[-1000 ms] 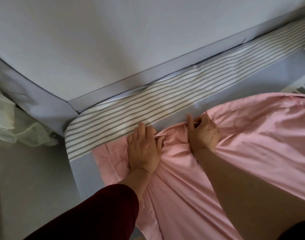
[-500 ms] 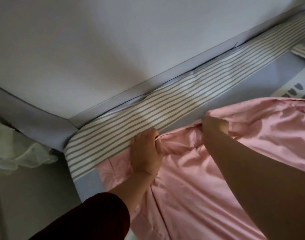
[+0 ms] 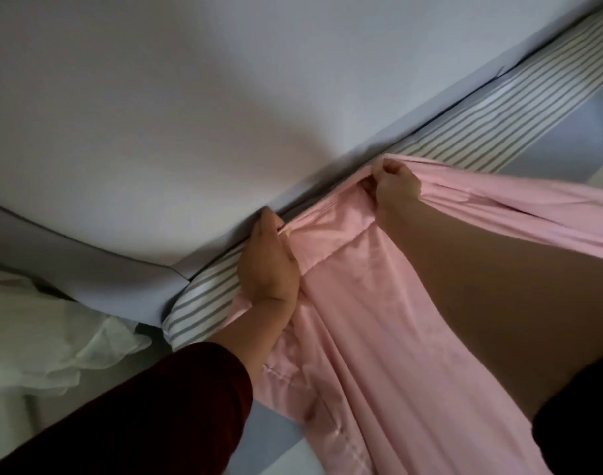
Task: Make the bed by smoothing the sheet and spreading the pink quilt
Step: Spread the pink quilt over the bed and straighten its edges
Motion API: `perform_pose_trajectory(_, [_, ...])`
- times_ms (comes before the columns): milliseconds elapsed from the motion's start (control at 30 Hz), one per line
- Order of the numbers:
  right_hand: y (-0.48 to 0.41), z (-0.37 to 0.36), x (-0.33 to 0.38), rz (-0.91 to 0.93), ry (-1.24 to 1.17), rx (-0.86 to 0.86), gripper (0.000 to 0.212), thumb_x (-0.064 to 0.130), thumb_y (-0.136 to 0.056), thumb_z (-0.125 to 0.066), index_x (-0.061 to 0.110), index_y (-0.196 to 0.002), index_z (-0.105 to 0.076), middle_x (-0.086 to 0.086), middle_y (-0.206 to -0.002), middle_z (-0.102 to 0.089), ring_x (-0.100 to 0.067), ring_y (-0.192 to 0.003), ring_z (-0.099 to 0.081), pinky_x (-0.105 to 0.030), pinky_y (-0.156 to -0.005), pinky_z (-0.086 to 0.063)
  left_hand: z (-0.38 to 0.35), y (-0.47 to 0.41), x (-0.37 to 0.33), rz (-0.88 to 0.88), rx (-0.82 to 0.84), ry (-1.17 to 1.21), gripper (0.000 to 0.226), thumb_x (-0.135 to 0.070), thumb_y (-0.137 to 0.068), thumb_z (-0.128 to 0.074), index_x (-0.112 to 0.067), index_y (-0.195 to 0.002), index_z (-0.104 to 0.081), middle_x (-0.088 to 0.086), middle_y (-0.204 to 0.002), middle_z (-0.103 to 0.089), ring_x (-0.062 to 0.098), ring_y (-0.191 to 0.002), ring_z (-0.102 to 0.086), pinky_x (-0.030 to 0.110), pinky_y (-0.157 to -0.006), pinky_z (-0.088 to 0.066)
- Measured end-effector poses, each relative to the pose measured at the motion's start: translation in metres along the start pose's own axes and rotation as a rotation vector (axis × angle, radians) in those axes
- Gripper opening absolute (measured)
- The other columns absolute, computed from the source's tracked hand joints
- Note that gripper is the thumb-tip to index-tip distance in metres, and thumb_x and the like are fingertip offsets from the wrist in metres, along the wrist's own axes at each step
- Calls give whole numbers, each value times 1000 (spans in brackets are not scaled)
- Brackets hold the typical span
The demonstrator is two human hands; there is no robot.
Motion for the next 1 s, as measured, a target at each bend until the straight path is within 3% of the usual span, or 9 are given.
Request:
perform_pose_trajectory(133, [4, 4, -6, -39, 492, 329, 43, 4, -95, -50, 7, -138, -45, -1, -111, -54, -15, -98, -53, -21, -71, -47, 2, 0, 1, -118, 65, -77, 17, -23, -84, -52, -13, -99, -54, 10, -98, -61, 35, -89, -54, 41, -76, -38])
perform_pose_trajectory(267, [38, -4, 10, 122, 642, 273, 42, 4, -87, -60, 0, -128, -51, -4, -100, -52, -16, -94, -48, -16, -69, -44, 31, 16, -2, -163, -14, -181, 24, -30, -82, -50, -19, -102, -52, 9, -106, -51, 31, -99, -46, 39, -85, -37])
perform_pose_trajectory(400, [103, 4, -11, 291, 868, 215, 32, 18, -83, -66, 19, -115, -63, 1, -113, -68, -18, -107, -62, -30, -94, -48, 53, 47, 1, -168, 42, -226, 26, -30, -87, -45, -10, -102, -54, 17, -100, -56, 36, -90, -54, 42, -72, -43])
perform_pose_trajectory(533, [166, 27, -29, 336, 970, 256, 9, 27, -83, -67, 27, -84, -58, 6, -85, -65, -18, -86, -64, -29, -74, -49, 72, 91, 22, 131, 248, -439, 37, -32, -84, -58, -22, -119, -47, 15, -123, -46, 36, -111, -44, 44, -87, -38])
perform_pose_trajectory(633, [199, 41, -31, 293, 1213, 242, 29, 52, -84, -61, 24, -87, -59, 0, -92, -67, -25, -91, -64, -31, -77, -49, 80, 110, 40, 76, 362, -493, 34, -28, -91, -49, -22, -124, -43, 13, -124, -42, 33, -113, -41, 43, -89, -41])
perform_pose_trajectory(700, [210, 47, -33, 282, 1472, 276, 53, 67, -83, -53, 20, -107, -58, -6, -109, -65, -29, -104, -62, -35, -86, -47, 84, 110, 41, -29, 430, -382, 37, -17, -94, -41, -20, -131, -40, 13, -122, -44, 32, -109, -48, 40, -85, -46])
perform_pose_trajectory(800, [226, 58, -42, 190, 1732, 409, 72, 73, -77, -55, 18, -124, -49, -5, -122, -60, -26, -115, -59, -35, -93, -44, 97, 100, 38, -121, 592, -338, 32, -19, -99, -31, -18, -130, -38, 12, -122, -43, 28, -98, -54, 37, -77, -44])
perform_pose_trajectory(900, [234, 62, -53, 156, 1708, 468, 33, 40, -88, -57, 20, -114, -60, -5, -118, -63, -27, -110, -61, -32, -88, -46, 112, 79, 46, -200, 559, -477, 31, -16, -99, -32, -18, -128, -42, 13, -124, -44, 27, -95, -54, 36, -73, -45])
perform_pose_trajectory(1000, [240, 48, -65, 138, 1265, 476, 14, 28, -88, -62, 17, -80, -63, -12, -93, -70, -30, -92, -66, -34, -80, -52, 125, 59, 53, -375, 489, -653, 27, -16, -96, -42, -17, -123, -48, 15, -123, -45, 34, -98, -57, 36, -68, -49])
Point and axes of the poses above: each hand's wrist, its own y-axis away from the middle knuckle, its own z-axis out of the back of the hand, x = y × z, the point moved 2 cm from there along -y, towards the middle knuckle
